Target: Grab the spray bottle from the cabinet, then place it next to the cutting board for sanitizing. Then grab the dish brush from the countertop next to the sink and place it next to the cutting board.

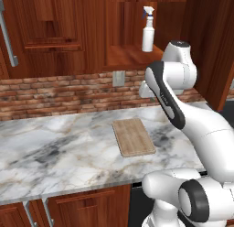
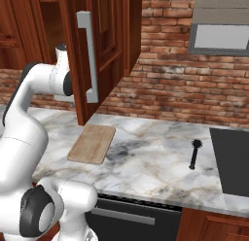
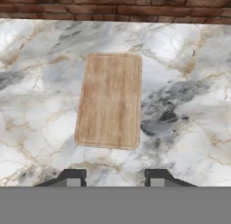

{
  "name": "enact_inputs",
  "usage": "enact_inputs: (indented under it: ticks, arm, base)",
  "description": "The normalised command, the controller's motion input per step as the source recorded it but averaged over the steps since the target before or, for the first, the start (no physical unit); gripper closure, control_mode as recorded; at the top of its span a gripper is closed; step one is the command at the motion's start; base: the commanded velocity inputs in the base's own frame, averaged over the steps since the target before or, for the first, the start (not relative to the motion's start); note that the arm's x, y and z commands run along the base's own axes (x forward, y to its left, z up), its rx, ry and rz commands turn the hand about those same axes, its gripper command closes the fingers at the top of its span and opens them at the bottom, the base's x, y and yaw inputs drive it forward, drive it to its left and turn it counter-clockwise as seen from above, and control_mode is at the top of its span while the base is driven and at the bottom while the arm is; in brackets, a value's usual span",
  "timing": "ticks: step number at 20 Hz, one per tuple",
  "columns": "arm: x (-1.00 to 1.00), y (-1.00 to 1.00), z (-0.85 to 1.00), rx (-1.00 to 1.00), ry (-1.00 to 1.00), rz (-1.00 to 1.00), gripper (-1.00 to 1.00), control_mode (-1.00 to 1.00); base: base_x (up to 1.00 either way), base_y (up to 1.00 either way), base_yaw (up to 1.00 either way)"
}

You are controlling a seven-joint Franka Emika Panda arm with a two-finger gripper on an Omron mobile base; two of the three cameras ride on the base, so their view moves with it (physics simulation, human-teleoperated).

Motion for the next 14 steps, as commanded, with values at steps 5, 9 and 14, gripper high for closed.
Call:
enact_inputs:
  ticks: [5,9,14]
  arm:
    - [-0.23,-0.1,0.0,0.0,0.0,-0.02,-1.0,-1.0]
    - [-0.61,0.0,-0.02,0.0,-0.07,0.0,-1.0,-1.0]
    - [-0.46,0.06,0.06,0.0,-0.19,-0.02,-1.0,-1.0]
  base:
    - [0.0,0.0,0.0]
    - [0.0,0.0,0.0]
    - [0.0,0.0,0.0]
